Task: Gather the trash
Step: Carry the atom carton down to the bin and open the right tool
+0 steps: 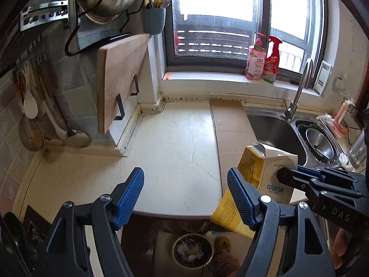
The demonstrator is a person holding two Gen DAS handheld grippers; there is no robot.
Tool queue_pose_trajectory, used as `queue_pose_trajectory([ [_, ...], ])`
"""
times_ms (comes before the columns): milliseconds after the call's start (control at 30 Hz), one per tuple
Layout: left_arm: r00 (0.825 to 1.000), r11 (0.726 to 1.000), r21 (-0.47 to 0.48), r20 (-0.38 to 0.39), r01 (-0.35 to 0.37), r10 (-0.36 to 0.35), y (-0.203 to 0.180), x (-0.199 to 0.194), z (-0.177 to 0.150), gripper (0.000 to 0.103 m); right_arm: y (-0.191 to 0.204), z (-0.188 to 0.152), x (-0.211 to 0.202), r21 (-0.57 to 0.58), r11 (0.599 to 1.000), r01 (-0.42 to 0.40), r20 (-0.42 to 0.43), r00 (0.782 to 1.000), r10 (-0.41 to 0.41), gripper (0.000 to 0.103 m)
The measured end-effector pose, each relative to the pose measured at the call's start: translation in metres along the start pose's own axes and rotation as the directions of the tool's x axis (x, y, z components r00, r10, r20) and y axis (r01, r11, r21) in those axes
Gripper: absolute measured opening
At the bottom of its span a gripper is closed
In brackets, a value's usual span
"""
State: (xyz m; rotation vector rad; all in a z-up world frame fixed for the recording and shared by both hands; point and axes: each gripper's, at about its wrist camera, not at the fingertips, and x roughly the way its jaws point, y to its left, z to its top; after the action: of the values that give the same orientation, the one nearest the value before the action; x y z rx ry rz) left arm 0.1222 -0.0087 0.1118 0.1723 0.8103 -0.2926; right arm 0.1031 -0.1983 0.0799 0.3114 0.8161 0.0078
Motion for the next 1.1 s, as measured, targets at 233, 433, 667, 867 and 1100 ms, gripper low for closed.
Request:
queue_pose_trajectory([
  [233,0.99,1.0,-0.026,-0.139,0.015,-0.018,0.011,0.004,-0.091,0.073,0.01,-0.082,0.011,0.044,0.999,0.001,-0.132,0.991,0.005,0.016],
  [433,0.953,0.992,-0.117,-0.293,0.042,-0.075,0.025,0.047,-0.162,0.073,0.006,-0.137,0.045,0.076,0.996,0.046,-0.26,0.965,-0.025,0.016],
  [667,0.899,0.982,-0.184,-0.436,-0.035,-0.05,0.04,0.132,-0.251,0.073,-0.018,-0.199,0.118,0.074,0.986,0.149,-0.356,0.928,-0.113,0.016],
  [867,0.861,0.974,-0.192,-0.508,-0.122,0.008,0.049,0.211,-0.33,0.073,-0.052,-0.266,0.212,0.041,0.98,0.195,-0.438,0.885,-0.158,0.016],
  [1100,0.824,0.951,-0.233,-0.566,-0.201,0.036,0.06,0.31,-0.414,0.076,-0.077,-0.341,0.337,-0.14,0.965,0.221,-0.509,0.82,-0.261,0.016],
])
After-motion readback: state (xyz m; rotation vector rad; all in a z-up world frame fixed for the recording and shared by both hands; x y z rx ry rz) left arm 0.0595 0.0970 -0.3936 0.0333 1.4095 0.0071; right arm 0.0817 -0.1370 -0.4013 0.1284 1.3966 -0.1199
